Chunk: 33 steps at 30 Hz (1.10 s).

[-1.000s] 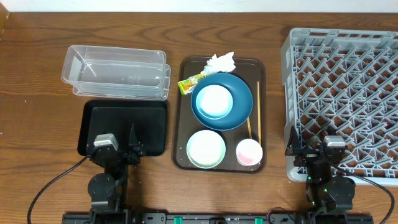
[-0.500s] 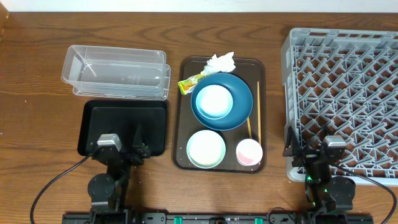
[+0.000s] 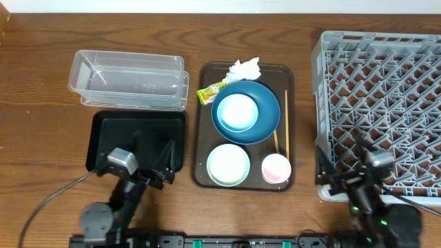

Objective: Sort waste into correct bins and load items into the dishwasher rack
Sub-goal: 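Reach the left gripper down over the pink cup on the tray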

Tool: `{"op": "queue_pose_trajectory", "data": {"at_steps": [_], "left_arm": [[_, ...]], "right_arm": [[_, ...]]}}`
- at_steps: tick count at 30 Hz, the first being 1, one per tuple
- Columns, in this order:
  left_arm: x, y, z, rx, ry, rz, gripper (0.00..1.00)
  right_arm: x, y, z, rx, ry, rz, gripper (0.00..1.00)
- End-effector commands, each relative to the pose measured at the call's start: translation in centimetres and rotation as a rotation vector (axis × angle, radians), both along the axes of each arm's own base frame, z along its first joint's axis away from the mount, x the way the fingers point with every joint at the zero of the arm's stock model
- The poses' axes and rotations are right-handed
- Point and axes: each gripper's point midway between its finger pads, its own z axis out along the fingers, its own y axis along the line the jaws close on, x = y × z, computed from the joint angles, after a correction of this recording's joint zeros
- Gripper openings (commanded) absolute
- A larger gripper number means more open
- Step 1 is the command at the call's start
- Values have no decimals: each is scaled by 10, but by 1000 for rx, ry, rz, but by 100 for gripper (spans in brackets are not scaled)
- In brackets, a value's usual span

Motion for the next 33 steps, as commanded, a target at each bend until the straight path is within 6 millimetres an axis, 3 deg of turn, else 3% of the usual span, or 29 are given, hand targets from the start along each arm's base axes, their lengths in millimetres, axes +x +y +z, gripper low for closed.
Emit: {"op": "queue_pose_trajectory", "data": {"at_steps": [1, 9, 12, 18, 23, 29, 33], "left_arm": [[-1, -3, 43, -9, 47, -24, 90], [23, -3, 76, -28, 485, -26, 90], [27, -6, 81, -43, 569, -38, 90], [18, -34, 80, -119, 644, -218, 90], [0, -50, 50, -18, 755, -304, 89], [-18, -61, -13, 200, 979, -272, 89], [-21, -86, -49, 373, 1034, -326, 89]], "right_arm": [[-1, -2, 30, -33, 68, -13, 99], [13, 4, 42, -37, 485, 30, 99], [19, 17, 42, -10, 558, 107, 99], [22, 35, 35, 36, 621, 215, 99], [23, 35, 37, 40, 614, 211, 88], [28, 24, 34, 134, 665, 100, 88], [30, 17, 31, 165, 681, 38, 88]]}}
